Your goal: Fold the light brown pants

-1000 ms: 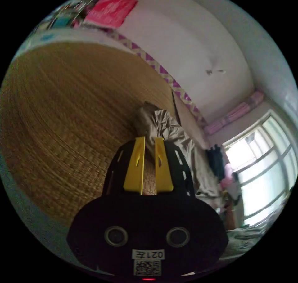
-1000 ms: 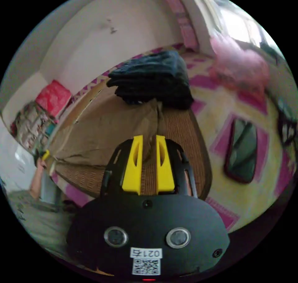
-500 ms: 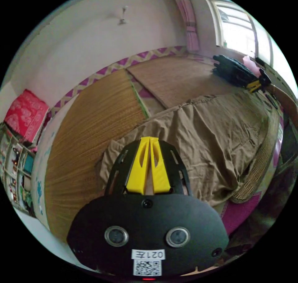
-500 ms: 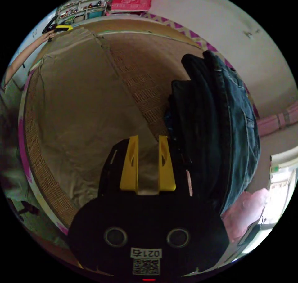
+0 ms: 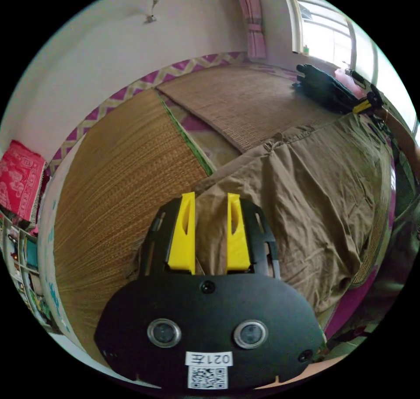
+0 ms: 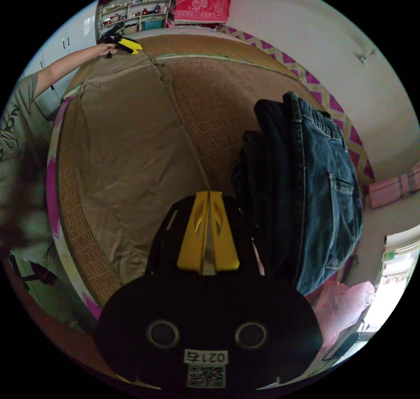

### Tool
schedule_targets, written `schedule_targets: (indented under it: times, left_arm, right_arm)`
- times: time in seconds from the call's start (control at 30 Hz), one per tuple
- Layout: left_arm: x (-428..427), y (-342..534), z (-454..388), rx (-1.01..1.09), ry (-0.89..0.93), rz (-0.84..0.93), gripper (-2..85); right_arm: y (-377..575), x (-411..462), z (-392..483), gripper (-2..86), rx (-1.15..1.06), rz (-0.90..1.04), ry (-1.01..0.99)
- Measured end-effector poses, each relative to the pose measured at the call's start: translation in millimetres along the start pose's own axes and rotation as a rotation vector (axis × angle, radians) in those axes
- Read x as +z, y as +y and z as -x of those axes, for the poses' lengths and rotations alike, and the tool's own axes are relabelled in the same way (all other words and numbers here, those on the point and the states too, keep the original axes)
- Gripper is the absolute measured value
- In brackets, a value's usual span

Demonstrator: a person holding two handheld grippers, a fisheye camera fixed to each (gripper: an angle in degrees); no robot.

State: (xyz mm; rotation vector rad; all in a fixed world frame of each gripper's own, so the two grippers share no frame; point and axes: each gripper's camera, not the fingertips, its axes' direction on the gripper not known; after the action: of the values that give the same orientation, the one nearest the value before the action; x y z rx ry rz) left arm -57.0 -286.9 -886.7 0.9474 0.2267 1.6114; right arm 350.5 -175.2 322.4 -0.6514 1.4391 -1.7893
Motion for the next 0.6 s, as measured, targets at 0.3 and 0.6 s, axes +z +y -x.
schedule_targets:
  times: [0.3,0.6]
  left_arm:
    - [-8,16,28,-0.037,0.180,-0.061,-0.7]
    - [-154,119,8,0.084,0.197,-0.379,-1.0]
  right_arm:
    - [12,-36,34,-1.0,0.026,-0.045,0.041]
    - [73,-152,109,-1.0,0.017,-0.263,0.113]
